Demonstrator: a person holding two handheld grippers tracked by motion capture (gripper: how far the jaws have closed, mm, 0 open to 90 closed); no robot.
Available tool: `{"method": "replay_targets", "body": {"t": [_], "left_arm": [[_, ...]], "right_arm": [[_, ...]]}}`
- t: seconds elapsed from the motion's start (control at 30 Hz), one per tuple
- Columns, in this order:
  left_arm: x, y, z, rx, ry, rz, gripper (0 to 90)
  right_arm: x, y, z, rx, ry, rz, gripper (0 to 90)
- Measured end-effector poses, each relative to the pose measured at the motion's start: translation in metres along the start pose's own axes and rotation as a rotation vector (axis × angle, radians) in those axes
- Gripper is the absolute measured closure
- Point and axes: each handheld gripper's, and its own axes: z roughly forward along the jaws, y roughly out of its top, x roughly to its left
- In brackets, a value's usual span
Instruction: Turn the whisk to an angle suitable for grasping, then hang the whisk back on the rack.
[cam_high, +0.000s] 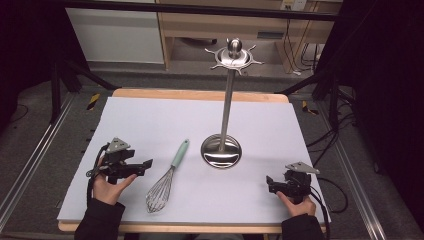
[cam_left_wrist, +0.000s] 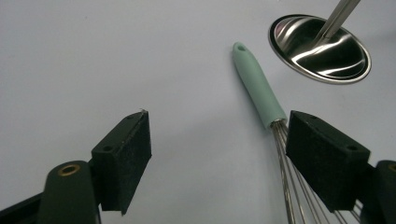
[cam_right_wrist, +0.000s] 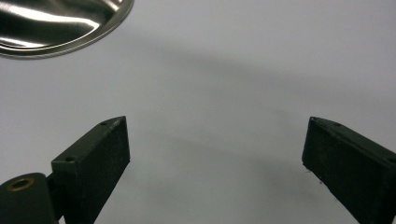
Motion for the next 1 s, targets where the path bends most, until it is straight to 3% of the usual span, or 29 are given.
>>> {"method": "replay_targets", "body": {"t": [0.27,0.5,1.0], "left_arm": [[-0.009,0.021,-0.002,-0.003,-0.010,0.027,22.4],[-0.017,0.038,0.003,0.025,-0.020,0.043,22.5],[-0.033,0.053,0.016,0.104,-0.026,0.087,24.7]], "right_arm": [[0.001,0.000,0.000,0.001,0.005,0.001,7.9],[0.001,0.000,-0.001,-0.001,0.001,0.000,8.0],[0.001,0.000,-0.001,0.001,0.006,-0.005,8.0]]}}
